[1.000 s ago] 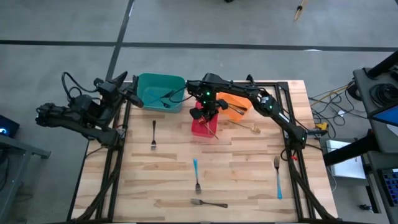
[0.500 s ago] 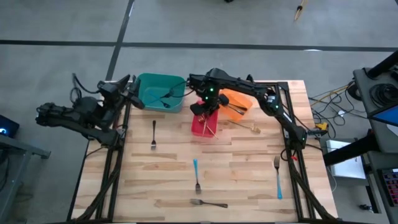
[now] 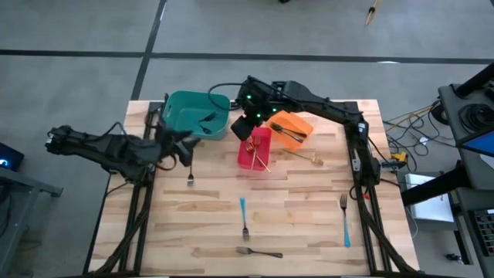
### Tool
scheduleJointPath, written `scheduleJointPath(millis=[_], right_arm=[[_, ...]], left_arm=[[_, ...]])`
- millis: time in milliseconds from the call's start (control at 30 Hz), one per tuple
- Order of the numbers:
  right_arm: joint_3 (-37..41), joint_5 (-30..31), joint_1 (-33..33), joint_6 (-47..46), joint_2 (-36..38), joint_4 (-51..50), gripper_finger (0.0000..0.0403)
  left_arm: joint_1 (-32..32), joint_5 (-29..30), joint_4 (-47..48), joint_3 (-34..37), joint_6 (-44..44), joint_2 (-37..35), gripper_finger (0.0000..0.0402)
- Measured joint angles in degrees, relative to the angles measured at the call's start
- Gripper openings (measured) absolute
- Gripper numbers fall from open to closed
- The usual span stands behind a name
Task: Sort silverware by color (type)
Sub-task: Put the blue fork into the green bin
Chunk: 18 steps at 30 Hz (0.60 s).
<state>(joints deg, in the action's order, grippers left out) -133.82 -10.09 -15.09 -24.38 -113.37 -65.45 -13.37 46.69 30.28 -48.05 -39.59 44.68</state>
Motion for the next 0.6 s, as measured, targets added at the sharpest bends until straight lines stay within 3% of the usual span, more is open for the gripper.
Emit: scheduleJointPath(millis=[233, 433, 600], right_arm=[[0.0, 1.8, 1.3, 9.1, 2.5, 6.0, 0.0063], [0.0, 2.0, -3.0, 12.5, 3.3, 2.2, 0.0059], [0.0, 1.9, -6.2, 14.1, 3.3, -3.5, 0.0059]], left_arm=[[0.0, -8.8, 6.7, 0.0, -14.5, 5.5, 0.0207], [0.4, -9.1, 9.5, 0.0, -24.9, 10.0, 0.0207], [3.4, -14.9, 11.5, 0.0, -31.9, 12.6, 0.0207]])
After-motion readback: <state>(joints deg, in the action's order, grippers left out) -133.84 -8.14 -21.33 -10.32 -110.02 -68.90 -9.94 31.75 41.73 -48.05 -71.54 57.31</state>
